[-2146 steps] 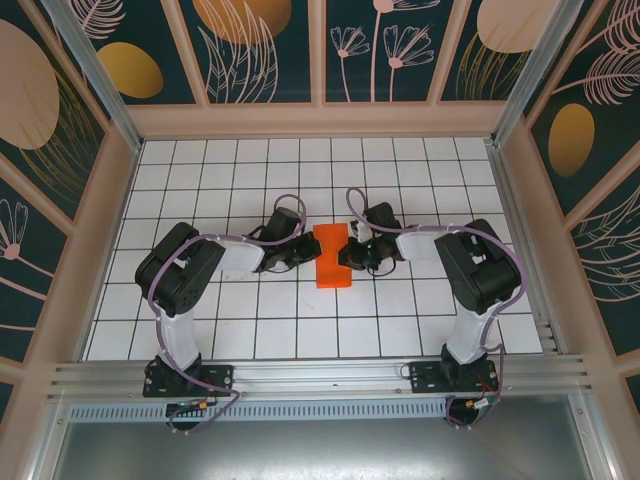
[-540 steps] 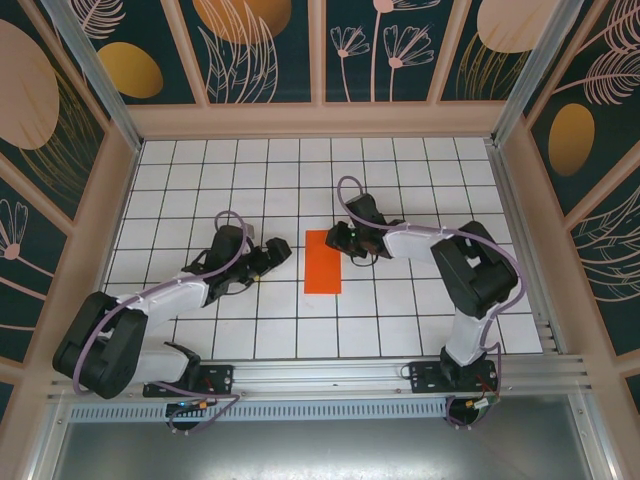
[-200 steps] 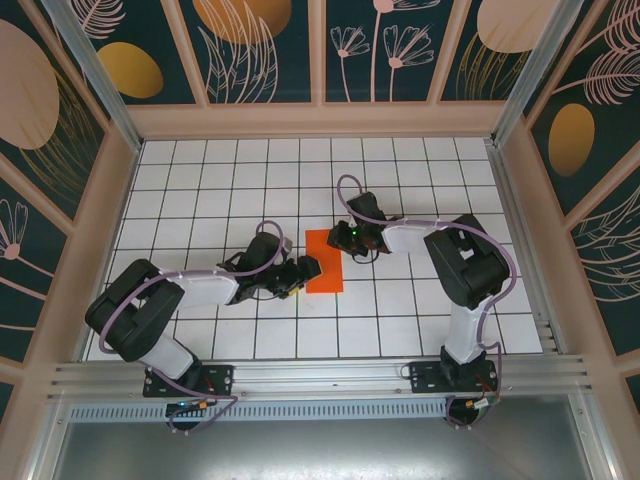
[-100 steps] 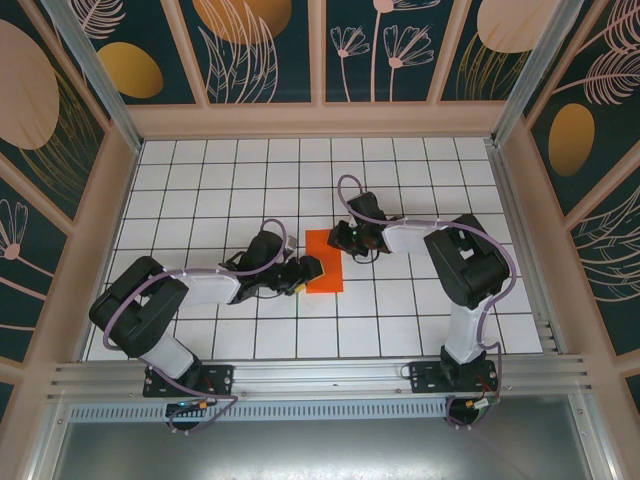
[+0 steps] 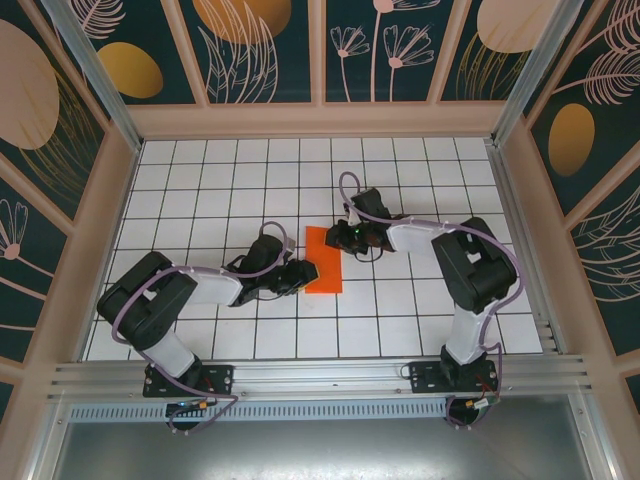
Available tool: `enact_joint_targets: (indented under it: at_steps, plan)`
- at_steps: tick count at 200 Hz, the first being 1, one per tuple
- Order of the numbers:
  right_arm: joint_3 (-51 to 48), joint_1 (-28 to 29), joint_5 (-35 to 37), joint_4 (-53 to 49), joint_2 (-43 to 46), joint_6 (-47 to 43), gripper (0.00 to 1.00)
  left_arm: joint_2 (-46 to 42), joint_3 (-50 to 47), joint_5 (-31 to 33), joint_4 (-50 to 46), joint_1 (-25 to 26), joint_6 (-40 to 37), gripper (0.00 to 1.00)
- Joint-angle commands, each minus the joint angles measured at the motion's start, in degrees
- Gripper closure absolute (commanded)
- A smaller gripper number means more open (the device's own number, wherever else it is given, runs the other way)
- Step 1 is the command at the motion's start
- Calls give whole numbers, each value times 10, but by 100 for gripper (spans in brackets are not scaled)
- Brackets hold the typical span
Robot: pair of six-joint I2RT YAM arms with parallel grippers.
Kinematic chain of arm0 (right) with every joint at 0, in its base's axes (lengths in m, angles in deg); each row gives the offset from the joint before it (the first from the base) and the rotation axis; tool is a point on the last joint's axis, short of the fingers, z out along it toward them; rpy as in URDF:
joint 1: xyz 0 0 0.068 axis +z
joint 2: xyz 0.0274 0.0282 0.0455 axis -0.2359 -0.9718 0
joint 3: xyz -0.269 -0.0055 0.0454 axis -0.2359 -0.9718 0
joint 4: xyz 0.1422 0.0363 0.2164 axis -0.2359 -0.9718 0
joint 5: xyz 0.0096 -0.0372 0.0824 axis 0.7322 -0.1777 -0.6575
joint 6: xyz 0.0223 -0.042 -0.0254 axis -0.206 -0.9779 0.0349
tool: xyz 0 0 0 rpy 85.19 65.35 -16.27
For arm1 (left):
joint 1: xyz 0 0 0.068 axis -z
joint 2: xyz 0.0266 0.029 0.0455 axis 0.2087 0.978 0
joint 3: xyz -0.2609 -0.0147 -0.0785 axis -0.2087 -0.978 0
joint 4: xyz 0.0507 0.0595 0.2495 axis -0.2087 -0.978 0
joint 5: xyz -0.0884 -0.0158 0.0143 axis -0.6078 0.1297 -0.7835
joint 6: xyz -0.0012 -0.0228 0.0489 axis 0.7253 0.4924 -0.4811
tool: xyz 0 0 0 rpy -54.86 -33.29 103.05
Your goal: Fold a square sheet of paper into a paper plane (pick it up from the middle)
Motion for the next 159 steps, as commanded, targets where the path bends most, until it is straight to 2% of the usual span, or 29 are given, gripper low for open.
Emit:
enact_joint_targets:
  at_steps: [1, 41, 87, 128, 159]
  plan:
    - [-22, 0, -31, 12, 47, -8, 74, 13, 2, 20, 10, 3, 11, 75]
    - [-74, -18, -14, 23, 99, 3, 75, -10, -3, 49, -12, 4, 12, 85]
    - [-113, -7, -20, 46, 118, 12, 84, -41, -15, 64, -52, 2, -5, 97]
    - [-136, 18, -40, 86, 97, 36, 88, -46, -14, 66, -54, 1, -5, 97]
    - [-147, 21, -44, 110, 70, 51, 91, -35, -8, 51, -43, 1, -2, 93]
